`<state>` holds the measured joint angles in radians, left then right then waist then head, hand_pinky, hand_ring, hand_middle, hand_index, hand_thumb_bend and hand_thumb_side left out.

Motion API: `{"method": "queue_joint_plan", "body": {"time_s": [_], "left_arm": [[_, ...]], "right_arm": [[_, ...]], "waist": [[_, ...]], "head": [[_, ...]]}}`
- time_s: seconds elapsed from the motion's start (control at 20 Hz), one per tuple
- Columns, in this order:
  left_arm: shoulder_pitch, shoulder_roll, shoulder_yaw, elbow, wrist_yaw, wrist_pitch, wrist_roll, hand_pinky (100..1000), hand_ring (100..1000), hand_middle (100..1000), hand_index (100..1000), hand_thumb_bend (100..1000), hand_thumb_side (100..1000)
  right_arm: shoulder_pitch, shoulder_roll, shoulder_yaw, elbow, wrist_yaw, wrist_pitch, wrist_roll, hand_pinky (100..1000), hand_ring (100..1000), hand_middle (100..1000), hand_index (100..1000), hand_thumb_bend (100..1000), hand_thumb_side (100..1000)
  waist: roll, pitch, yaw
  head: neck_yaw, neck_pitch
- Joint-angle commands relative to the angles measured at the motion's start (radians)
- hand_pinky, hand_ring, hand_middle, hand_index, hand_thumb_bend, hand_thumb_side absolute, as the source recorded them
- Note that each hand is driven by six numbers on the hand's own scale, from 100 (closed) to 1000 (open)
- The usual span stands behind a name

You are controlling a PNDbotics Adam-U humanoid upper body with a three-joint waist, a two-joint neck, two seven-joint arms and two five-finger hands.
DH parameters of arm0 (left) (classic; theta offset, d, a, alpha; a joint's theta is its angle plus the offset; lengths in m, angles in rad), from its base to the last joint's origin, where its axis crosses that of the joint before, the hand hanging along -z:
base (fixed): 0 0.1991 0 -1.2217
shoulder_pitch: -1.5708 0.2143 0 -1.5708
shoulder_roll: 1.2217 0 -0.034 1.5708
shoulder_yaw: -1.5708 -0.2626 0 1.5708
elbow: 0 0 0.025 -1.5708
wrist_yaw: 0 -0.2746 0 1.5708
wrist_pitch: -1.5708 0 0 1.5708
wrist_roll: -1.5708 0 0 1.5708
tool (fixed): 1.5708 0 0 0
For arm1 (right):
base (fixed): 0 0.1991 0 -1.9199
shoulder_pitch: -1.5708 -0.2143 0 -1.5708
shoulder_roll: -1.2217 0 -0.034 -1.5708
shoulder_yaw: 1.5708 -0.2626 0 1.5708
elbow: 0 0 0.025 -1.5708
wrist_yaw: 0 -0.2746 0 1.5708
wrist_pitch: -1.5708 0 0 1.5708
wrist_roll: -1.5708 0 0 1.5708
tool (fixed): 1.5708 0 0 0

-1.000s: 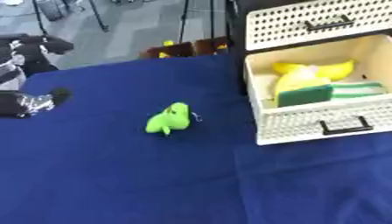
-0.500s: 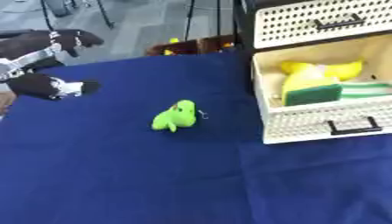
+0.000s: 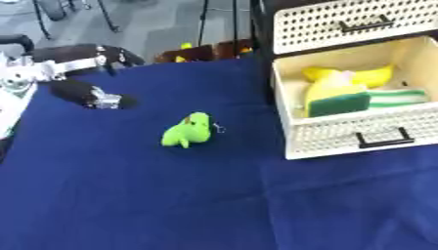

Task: Pick up objects from table and place into drawer.

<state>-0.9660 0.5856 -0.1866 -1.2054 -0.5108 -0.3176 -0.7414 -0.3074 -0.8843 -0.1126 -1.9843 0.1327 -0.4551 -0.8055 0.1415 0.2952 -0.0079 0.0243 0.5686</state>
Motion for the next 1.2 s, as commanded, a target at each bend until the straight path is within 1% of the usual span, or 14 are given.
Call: {"method": "queue_joint_plan", "body": {"time_s": [0.05, 0.35, 0.55, 0.7, 0.95, 1.2], "left_arm": [[-0.035, -0.014, -0.009, 0.039, -0.011, 0.007, -0.026, 774, 931, 921, 994, 551, 842], [-0.056, -0.073, -0.041, 0.101, -0.029, 0.025, -0.064, 785, 943, 932, 1000, 603, 843], [-0.065, -0.112, -0.046, 0.145, -0.039, 0.047, -0.078, 783, 949, 934, 1000, 626, 835], [-0.070, -0.135, -0.043, 0.194, -0.038, 0.067, -0.096, 788, 959, 938, 1000, 654, 829], [-0.079, -0.175, -0.027, 0.296, -0.073, 0.086, -0.114, 789, 963, 941, 1000, 693, 805], [-0.086, -0.206, -0.009, 0.373, -0.136, 0.082, -0.089, 778, 955, 929, 988, 709, 800]], "right_arm": [[-0.020, -0.018, 0.001, -0.016, -0.010, -0.088, -0.102, 435, 563, 494, 749, 100, 1000], [-0.039, -0.013, 0.013, -0.016, -0.020, -0.061, -0.102, 434, 559, 491, 748, 100, 1000], [-0.048, -0.007, 0.015, -0.016, -0.027, -0.045, -0.101, 433, 557, 489, 748, 100, 1000], [-0.056, -0.007, 0.014, -0.016, -0.037, -0.038, -0.101, 432, 557, 488, 748, 100, 1000], [-0.077, -0.007, 0.012, -0.016, -0.060, -0.032, -0.095, 432, 556, 487, 750, 100, 1000], [-0.083, 0.001, 0.004, -0.016, -0.079, -0.023, -0.088, 429, 554, 486, 750, 100, 1000]], "waist": [[-0.004, -0.026, -0.002], [0.005, -0.029, -0.008], [0.011, -0.029, -0.015], [0.015, -0.029, -0.021], [0.021, -0.024, -0.037], [0.023, -0.022, -0.046]], "head": [[-0.002, -0.007], [-0.007, -0.005], [-0.013, 0.000], [-0.021, 0.011], [-0.030, 0.024], [-0.030, 0.020]]}}
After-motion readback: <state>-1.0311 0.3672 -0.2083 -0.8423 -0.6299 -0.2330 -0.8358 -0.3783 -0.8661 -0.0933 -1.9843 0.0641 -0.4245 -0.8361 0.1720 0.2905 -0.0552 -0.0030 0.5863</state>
